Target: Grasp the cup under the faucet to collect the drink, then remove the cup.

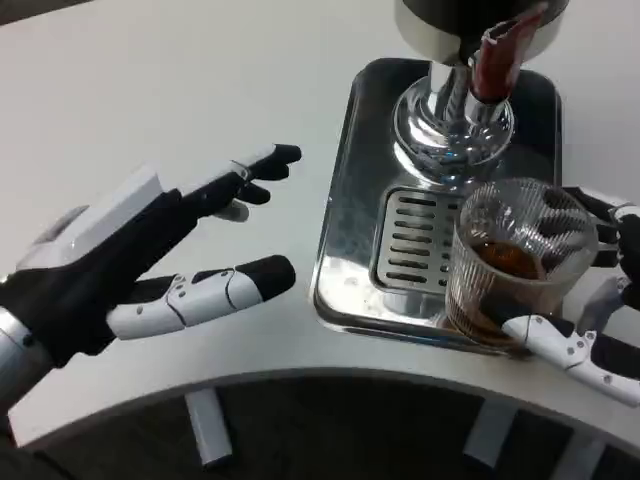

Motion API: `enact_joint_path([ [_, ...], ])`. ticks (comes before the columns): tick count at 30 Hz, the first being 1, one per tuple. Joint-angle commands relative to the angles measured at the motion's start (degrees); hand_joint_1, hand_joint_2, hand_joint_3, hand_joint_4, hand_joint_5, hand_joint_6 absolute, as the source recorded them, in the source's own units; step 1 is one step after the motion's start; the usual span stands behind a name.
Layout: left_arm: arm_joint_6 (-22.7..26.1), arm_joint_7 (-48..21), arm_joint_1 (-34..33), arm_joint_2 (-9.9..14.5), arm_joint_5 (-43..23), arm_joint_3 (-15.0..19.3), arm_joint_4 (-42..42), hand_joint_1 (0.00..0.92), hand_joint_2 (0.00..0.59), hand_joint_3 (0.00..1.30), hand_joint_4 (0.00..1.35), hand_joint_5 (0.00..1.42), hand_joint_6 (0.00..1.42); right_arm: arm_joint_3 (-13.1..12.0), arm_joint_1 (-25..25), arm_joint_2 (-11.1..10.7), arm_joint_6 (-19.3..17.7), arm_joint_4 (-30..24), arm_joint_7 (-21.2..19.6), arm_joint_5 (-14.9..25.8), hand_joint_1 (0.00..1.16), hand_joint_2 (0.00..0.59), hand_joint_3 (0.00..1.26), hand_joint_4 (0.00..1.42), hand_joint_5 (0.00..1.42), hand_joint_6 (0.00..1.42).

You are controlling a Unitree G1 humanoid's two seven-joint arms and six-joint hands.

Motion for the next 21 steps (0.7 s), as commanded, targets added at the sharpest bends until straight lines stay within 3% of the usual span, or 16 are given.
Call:
enact_joint_path([
  [1, 0.5, 0.5, 1.9, 1.5, 3.8, -1.0, -2.6, 0.000, 0.138, 0.10, 0.06, 0.15, 0.24, -0.3, 2.1, 0.4, -3.5, -3.9, 0.3, 1.4, 0.82, 0.223, 0.75, 0.81, 0.96, 1.09],
  [14, 1.7, -0.7, 4.9, 4.4, 9.5, -2.3, -7.8, 0.000, 0.127, 0.04, 0.00, 0.02, 0.17, 0.8, 4.6, 1.3, -4.1, -6.8, 1.5, 1.8, 0.81, 0.219, 0.76, 0.82, 0.97, 1.11],
  [21, 3.6, -0.9, 8.5, 5.3, 11.6, -0.6, -13.0, 0.000, 0.122, 0.00, 0.00, 0.00, 0.13, 2.3, 5.0, 1.6, -4.1, -8.3, 2.5, 1.9, 0.81, 0.221, 0.76, 0.83, 0.97, 1.11],
])
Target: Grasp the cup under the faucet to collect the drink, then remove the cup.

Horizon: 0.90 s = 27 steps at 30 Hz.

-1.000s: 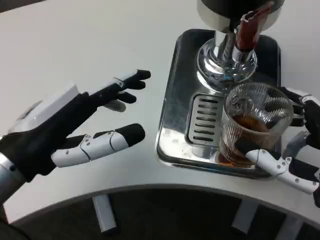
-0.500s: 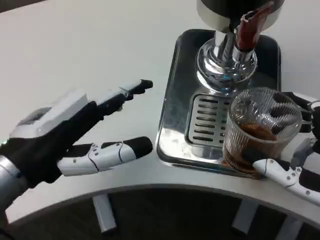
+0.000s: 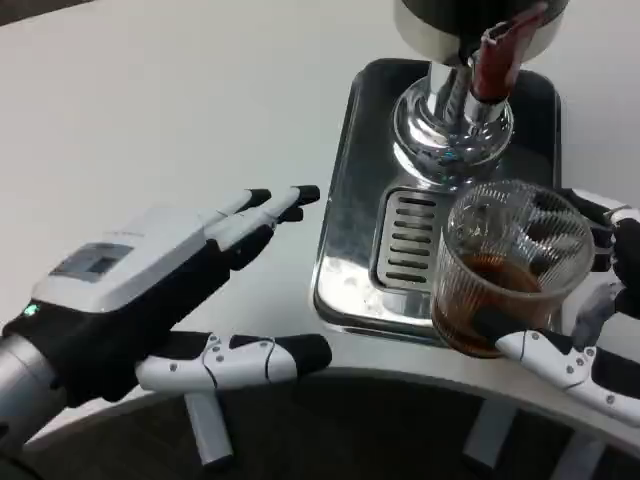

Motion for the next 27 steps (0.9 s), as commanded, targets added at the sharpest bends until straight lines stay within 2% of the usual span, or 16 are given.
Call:
enact_joint_path([
  [1, 1.6, -0.8, 3.4, 1.3, 1.5, 1.6, -3.8, 0.000, 0.122, 0.00, 0.00, 0.00, 0.13, 0.9, 0.4, 0.7, -2.7, -2.6, 0.4, 1.0, 0.81, 0.221, 0.76, 0.83, 0.97, 1.11],
  [27, 7.5, -2.2, 15.4, 0.2, 3.6, 7.9, -17.9, 0.000, 0.109, 0.00, 0.00, 0.00, 0.08, 5.3, 2.8, 0.5, -3.0, -6.5, 4.4, 1.2, 0.82, 0.222, 0.78, 0.84, 0.99, 1.15],
])
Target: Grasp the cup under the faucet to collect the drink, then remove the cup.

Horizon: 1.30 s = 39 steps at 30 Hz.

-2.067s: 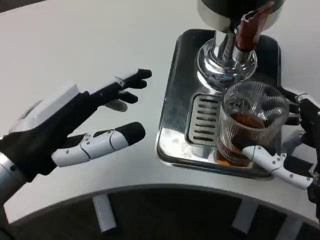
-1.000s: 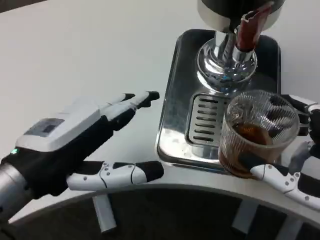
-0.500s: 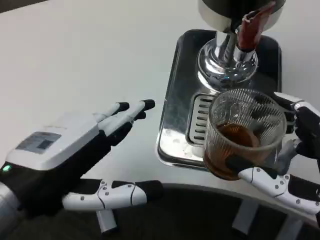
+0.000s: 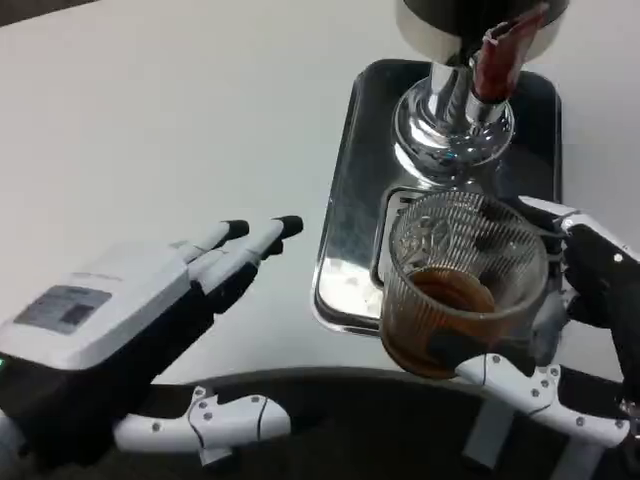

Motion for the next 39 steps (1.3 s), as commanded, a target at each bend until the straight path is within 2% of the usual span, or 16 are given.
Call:
enact_joint_path([
  [1, 0.5, -1.0, 3.1, -0.2, 1.2, 1.5, -2.7, 0.000, 0.109, 0.00, 0.00, 0.00, 0.08, 1.4, 0.3, 0.3, -2.6, -2.2, 0.4, 0.1, 0.82, 0.222, 0.78, 0.84, 0.99, 1.15],
  [12, -1.1, -1.0, 8.9, -1.8, 0.6, 6.2, -6.1, 0.000, 0.107, 0.00, 0.00, 0.00, 0.07, 4.0, 0.2, 0.0, -2.4, -2.9, 1.5, -0.5, 0.82, 0.223, 0.78, 0.84, 1.00, 1.15],
  [21, -3.2, -1.6, 12.3, -2.6, -1.0, 9.5, -7.0, 0.000, 0.106, 0.00, 0.00, 0.00, 0.06, 5.2, 0.4, 0.0, -2.0, -3.3, 2.2, -0.9, 0.82, 0.223, 0.78, 0.84, 1.00, 1.15],
  [39, -4.0, -2.0, 13.5, -3.3, -1.7, 10.7, -7.3, 0.000, 0.105, 0.00, 0.00, 0.00, 0.05, 5.0, 0.9, -0.5, -2.0, -4.1, 3.1, -0.6, 0.82, 0.223, 0.80, 0.85, 1.00, 1.17],
])
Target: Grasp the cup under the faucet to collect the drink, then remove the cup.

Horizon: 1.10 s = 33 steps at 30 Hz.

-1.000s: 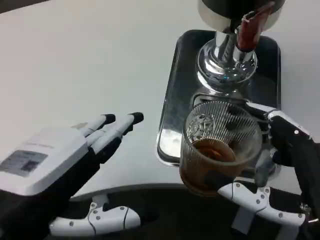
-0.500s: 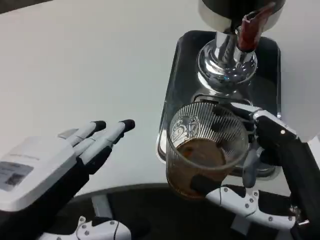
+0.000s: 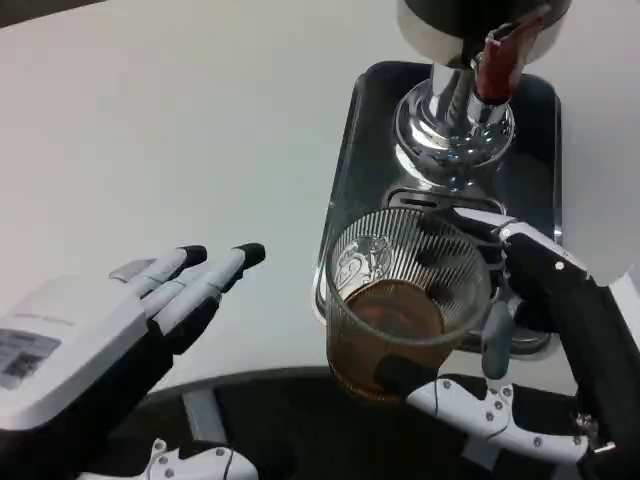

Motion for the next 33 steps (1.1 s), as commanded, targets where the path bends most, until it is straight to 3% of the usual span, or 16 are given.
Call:
enact_joint_path([
  [1, -0.5, -0.9, 1.2, -0.3, -0.5, 0.3, -0.7, 0.000, 0.105, 0.00, 0.00, 0.00, 0.05, 0.1, 0.5, 0.1, -2.0, -2.0, 0.1, 0.8, 0.82, 0.223, 0.80, 0.85, 1.00, 1.17],
  [33, 0.0, -1.9, 0.4, -0.1, -0.7, -0.5, -0.2, 0.000, 0.105, 0.00, 0.00, 0.00, 0.04, -1.1, 0.7, 0.1, -1.7, -2.9, 1.1, 1.5, 0.81, 0.220, 0.81, 0.87, 1.03, 1.18],
])
